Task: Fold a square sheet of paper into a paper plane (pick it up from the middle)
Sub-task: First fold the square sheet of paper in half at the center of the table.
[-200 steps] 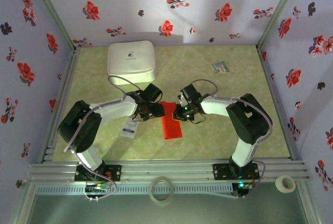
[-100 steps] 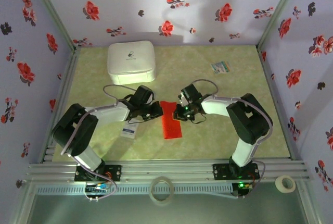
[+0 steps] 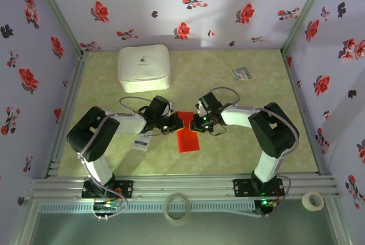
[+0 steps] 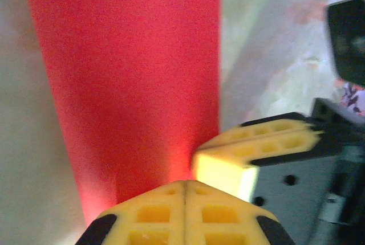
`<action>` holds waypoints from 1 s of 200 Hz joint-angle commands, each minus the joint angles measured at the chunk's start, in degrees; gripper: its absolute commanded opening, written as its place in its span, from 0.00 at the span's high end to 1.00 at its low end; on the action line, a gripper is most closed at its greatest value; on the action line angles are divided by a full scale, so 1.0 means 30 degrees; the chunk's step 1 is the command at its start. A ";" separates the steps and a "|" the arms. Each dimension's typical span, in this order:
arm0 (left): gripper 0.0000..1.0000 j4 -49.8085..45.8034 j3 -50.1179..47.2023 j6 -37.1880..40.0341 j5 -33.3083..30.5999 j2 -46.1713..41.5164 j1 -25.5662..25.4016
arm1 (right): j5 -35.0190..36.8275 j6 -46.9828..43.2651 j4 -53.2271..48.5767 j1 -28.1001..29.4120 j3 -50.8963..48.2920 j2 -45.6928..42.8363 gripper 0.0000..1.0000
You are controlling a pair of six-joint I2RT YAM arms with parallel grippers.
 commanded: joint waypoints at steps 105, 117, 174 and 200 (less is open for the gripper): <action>1.00 -0.4199 0.2235 0.2616 -0.1598 -0.0021 0.0493 | 0.1711 0.0197 -0.1371 -0.0184 -0.1058 0.0614 1.00; 1.00 -0.4446 0.2732 0.2769 -0.1435 0.0448 0.0639 | 0.1737 0.0211 -0.1378 -0.0184 -0.1025 0.0644 1.00; 1.00 -0.4536 0.3486 0.3178 -0.0764 0.2843 0.1131 | 0.1658 0.0361 -0.1261 -0.0184 -0.1112 0.0614 1.00; 1.00 -0.4231 0.3060 0.3389 -0.0761 0.3329 0.1672 | 0.1634 0.0394 -0.1264 -0.0184 -0.1182 0.0525 1.00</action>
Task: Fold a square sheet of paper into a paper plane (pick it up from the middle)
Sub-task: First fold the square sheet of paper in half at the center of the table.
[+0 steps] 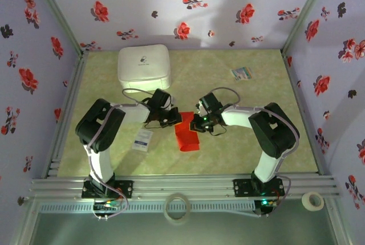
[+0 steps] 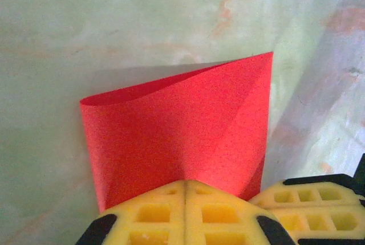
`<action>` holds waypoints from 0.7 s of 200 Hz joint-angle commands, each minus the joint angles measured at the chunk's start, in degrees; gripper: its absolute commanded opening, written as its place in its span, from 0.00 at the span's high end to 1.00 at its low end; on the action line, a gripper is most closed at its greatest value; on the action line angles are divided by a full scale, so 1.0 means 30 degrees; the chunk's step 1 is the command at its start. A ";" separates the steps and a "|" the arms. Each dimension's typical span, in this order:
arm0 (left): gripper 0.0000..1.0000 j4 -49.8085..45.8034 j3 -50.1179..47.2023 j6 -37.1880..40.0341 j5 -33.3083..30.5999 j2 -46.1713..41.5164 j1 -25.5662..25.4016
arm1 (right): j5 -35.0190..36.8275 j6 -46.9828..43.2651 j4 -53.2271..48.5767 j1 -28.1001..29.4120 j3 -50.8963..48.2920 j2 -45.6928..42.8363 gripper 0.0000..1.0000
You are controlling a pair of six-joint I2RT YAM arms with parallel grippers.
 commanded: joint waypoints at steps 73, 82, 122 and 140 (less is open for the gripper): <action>1.00 -0.1472 0.1362 0.1716 0.1254 0.0219 0.1017 | 0.1738 0.0136 -0.1789 -0.0133 -0.0913 0.0600 1.00; 1.00 -0.1357 0.1484 0.1903 0.1579 0.0401 0.1060 | 0.1722 0.0112 -0.1845 -0.0148 -0.0852 0.0607 1.00; 1.00 -0.0961 0.1304 0.1978 0.1721 0.1560 0.1676 | 0.1720 0.0199 -0.1772 -0.0133 -0.0928 0.0600 1.00; 1.00 -0.0787 0.1187 0.1985 0.1743 0.1759 0.1894 | 0.1794 0.0192 -0.1778 -0.0140 -0.1010 0.0560 1.00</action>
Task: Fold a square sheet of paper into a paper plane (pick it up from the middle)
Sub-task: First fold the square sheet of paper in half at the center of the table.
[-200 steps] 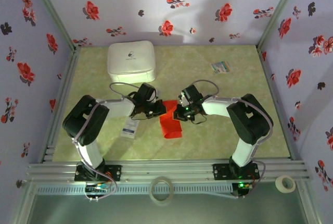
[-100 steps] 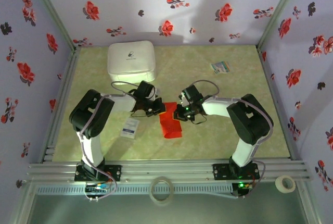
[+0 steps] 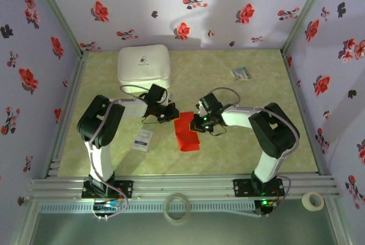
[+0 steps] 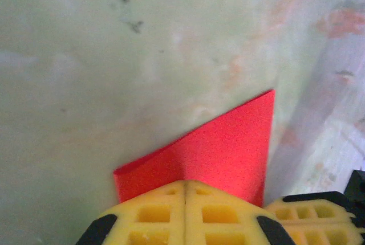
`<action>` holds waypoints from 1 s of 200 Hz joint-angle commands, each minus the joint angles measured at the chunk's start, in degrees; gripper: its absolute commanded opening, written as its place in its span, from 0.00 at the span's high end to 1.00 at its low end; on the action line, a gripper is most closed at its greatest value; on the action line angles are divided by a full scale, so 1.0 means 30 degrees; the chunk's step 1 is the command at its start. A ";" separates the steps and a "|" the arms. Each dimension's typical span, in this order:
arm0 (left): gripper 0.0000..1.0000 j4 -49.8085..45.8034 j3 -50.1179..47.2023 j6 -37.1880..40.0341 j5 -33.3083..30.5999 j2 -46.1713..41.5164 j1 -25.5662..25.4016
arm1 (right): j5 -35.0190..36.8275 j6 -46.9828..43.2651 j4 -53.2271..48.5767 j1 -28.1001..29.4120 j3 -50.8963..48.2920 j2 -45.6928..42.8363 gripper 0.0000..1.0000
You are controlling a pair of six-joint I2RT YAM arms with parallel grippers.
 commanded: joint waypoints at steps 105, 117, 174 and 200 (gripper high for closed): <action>1.00 -0.1356 0.1224 0.0678 -0.3245 0.0742 0.1205 | 0.1736 0.0354 -0.1481 -0.0104 -0.1404 0.0481 1.00; 1.00 -0.1431 0.1330 0.0484 -0.3459 0.0808 0.1238 | 0.1721 0.0385 -0.1447 -0.0104 -0.1429 0.0495 1.00; 1.00 -0.2381 0.1866 0.0257 -0.4318 -0.0236 0.1035 | 0.1774 0.0678 -0.1187 -0.0046 -0.1491 0.0469 1.00; 1.00 -0.3188 0.1961 0.0109 -0.4841 -0.2070 0.0952 | 0.1796 0.1077 -0.0795 0.0064 -0.1492 0.0551 1.00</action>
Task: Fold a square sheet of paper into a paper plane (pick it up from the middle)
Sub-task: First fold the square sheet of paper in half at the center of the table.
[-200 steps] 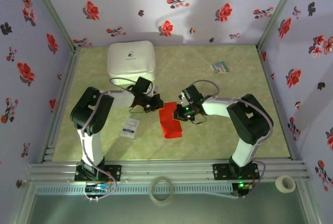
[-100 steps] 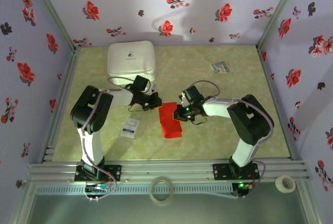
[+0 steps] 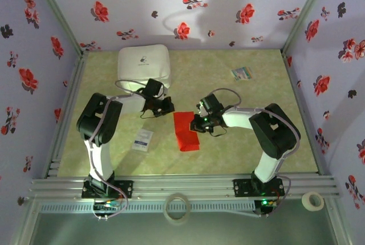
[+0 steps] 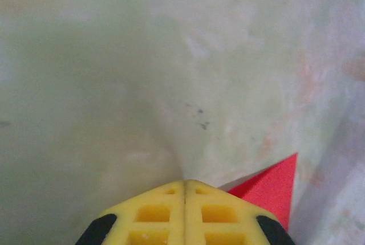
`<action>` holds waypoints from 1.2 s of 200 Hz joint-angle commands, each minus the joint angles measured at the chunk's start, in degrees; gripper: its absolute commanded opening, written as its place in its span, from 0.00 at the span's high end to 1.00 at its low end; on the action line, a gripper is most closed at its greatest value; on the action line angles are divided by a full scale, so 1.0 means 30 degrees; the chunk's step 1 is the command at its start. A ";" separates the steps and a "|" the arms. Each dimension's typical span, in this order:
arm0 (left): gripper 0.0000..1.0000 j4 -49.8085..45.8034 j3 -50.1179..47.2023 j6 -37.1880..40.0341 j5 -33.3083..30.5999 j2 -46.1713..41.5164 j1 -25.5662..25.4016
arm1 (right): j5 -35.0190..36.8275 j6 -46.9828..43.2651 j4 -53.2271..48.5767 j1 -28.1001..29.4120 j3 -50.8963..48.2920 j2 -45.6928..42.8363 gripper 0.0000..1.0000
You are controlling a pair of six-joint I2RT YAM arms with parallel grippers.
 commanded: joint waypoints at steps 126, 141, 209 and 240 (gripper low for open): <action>1.00 0.4189 -0.6236 -0.4441 0.2501 -0.4849 -0.4091 | 0.1963 0.0794 -0.1653 0.0233 -0.0952 0.0678 1.00; 1.00 0.5279 -0.6874 -0.4863 0.2769 -0.4800 -0.4091 | 0.2035 0.0717 -0.1740 0.0231 -0.0977 0.0591 1.00; 1.00 0.5149 -0.7993 -0.4478 0.2444 -0.3953 -0.4090 | 0.2018 0.0742 -0.1601 0.0233 -0.1069 0.0680 1.00; 1.00 0.3047 -0.8121 -0.3058 0.1560 -0.4162 -0.4094 | 0.1991 0.0752 -0.1594 0.0233 -0.1039 0.0825 1.00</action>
